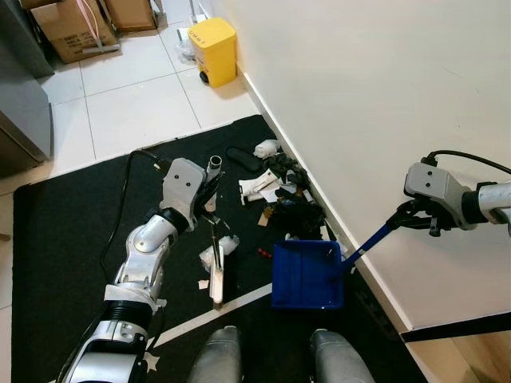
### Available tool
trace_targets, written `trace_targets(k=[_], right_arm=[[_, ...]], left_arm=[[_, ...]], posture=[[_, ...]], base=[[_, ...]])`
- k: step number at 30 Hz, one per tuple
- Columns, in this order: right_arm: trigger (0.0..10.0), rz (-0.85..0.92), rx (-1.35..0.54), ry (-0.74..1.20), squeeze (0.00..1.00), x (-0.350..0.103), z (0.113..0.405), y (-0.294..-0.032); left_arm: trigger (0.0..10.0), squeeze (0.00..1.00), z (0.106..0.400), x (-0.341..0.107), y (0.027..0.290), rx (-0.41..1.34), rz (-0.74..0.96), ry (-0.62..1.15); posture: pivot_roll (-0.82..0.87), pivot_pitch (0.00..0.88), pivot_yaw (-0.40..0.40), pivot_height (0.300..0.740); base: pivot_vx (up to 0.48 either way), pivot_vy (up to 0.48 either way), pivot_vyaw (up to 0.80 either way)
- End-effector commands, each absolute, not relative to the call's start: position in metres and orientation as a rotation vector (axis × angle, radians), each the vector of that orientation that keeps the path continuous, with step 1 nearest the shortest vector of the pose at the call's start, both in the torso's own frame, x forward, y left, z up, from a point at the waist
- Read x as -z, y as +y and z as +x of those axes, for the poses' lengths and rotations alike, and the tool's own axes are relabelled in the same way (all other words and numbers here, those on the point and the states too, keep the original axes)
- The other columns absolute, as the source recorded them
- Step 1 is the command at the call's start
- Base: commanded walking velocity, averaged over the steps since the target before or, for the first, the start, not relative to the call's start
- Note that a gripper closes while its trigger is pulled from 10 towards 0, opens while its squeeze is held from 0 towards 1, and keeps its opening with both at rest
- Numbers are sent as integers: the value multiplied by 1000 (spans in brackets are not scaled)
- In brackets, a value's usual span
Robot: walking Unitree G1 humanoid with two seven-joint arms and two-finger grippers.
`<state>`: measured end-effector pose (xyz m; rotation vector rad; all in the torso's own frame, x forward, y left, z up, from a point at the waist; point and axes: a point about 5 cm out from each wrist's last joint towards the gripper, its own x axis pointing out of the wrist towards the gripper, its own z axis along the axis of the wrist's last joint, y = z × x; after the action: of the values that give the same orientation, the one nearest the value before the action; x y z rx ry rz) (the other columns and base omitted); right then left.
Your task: Sweep floor
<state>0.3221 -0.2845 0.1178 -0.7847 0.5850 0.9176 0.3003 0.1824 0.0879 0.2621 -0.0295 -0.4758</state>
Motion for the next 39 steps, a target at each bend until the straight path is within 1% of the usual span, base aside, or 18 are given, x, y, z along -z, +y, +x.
trace_targets(k=[1,3,4,5,6,7,13,17,20,22,23,24,25,27,30,34,36,39], right_arm=[[10000,-828,-906,555,651,-121,326,-281],[10000,-846,-891,543,659,-122,328,-280],[10000,-865,-872,527,580,-123,329,-280],[10000,-865,-872,527,580,-123,329,-280],[10000,-893,-855,507,129,-125,331,-279],[10000,-912,-840,491,0,-126,332,-279],[10000,-877,-833,476,0,-128,332,-280],[10000,-610,-813,373,0,-139,337,-276],[10000,-311,-733,207,0,-155,346,-273],[10000,-176,-698,131,0,-159,349,-271],[10000,-176,-698,131,0,-159,349,-271],[10000,-88,-670,94,0,-156,350,-268],[10000,-88,-670,94,0,-156,350,-268],[10000,31,-637,59,0,-144,347,-261],[10000,111,-587,17,0,-132,343,-257],[10000,127,-489,-56,0,-121,335,-255],[10000,162,-370,-166,0,-118,328,-258],[10000,207,-317,-249,0,-122,324,-260]], left_arm=[[10000,0,298,-88,179,491,264,-45],[10000,0,298,-88,179,490,264,-44],[10000,0,298,-88,180,489,264,-44],[10000,0,298,-88,180,489,264,-44],[10000,0,298,-88,180,489,264,-44],[10000,0,298,-88,180,488,265,-45],[10000,0,299,-89,181,492,264,-47],[10000,0,299,-90,180,496,260,-51],[10000,0,299,-90,181,488,253,-56],[10000,0,299,-91,181,482,247,-58],[10000,0,299,-91,181,482,247,-58],[10000,0,298,-90,181,481,247,-57],[10000,0,298,-90,181,481,247,-57],[10000,0,298,-89,180,480,244,-55],[10000,0,297,-88,180,476,243,-54],[10000,0,296,-88,181,470,241,-54],[10000,0,296,-88,181,467,240,-54],[10000,0,295,-88,181,466,240,-55]], posture=[[48,34,-13,740],[49,33,-13,740],[49,32,-13,740],[49,32,-13,740],[49,31,-12,740],[49,29,-10,740],[47,23,-5,740],[46,24,-7,740],[45,25,-8,740],[43,27,-8,740],[43,27,-8,740],[42,27,-9,740],[42,27,-9,740],[43,34,-12,740],[42,39,-10,740],[43,44,-8,740],[43,50,-4,740],[43,53,0,740]], base=[[0,0,0],[0,0,0],[0,0,0],[0,0,0],[0,0,0],[0,0,0],[0,0,0],[0,0,0],[0,0,0],[0,0,0],[0,0,0],[0,0,0],[0,0,0],[0,0,0],[0,0,0],[0,0,0],[0,0,0],[0,0,0]])
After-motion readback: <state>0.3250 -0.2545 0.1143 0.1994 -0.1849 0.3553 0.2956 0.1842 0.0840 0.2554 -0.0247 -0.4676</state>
